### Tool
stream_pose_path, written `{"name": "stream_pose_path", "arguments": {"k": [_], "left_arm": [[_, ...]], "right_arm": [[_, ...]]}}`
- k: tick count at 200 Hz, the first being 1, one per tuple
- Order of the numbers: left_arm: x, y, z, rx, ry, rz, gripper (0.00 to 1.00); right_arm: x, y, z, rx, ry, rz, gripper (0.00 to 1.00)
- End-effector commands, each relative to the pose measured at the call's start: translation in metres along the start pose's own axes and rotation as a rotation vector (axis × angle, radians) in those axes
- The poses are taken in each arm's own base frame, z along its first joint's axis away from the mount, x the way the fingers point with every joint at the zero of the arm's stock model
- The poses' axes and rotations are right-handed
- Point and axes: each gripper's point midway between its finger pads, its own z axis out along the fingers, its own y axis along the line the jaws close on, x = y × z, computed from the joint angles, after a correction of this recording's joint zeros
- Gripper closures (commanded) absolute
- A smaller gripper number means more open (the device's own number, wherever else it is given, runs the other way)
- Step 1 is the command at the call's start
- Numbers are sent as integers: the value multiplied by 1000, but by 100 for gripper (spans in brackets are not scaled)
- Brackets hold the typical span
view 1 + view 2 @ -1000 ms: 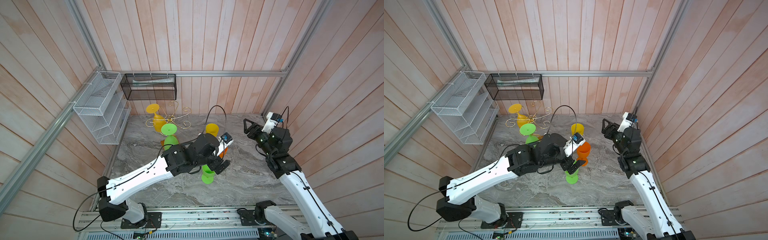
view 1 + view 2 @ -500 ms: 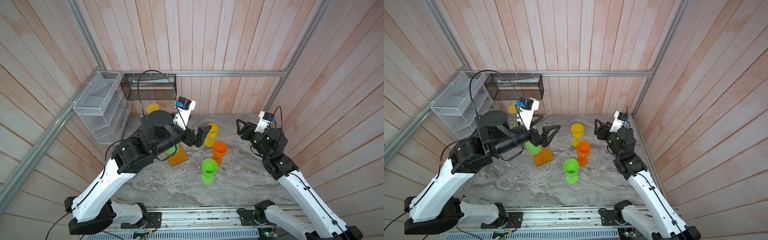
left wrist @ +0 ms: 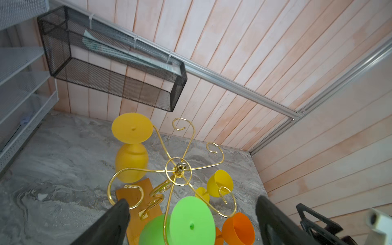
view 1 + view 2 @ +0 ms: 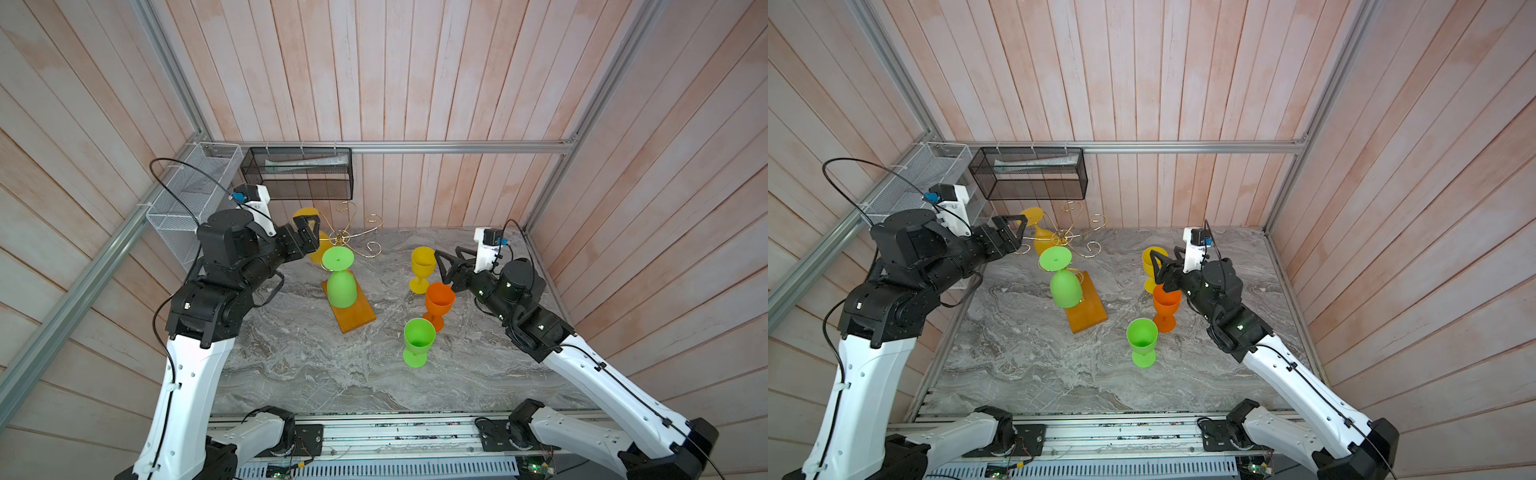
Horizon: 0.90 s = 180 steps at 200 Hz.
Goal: Take the wine glass off the wine glass rack
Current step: Pick up the wine glass rack from the center of the table.
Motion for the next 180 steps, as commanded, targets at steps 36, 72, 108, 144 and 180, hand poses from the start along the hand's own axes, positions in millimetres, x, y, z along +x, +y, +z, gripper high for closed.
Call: {"name": "stream_pose_path", "arguments": {"k": [36, 72, 108, 144, 180], "left_arm": [[27, 34, 28, 64, 115, -210, 10], [32, 28, 35, 121, 141, -251, 14], [43, 24, 37, 159, 179, -273, 19], [53, 14, 37, 223, 225, -289, 21], [60, 5, 38, 248, 251, -284, 22]], "right_arm": [[3, 76, -1, -192, -30, -254, 31], [15, 89, 3, -218, -6, -286, 31], [18, 91, 5, -218, -2, -290, 31], [20, 92, 7, -219, 2, -291, 32], [21, 95, 8, -223, 5, -291, 32]]}}
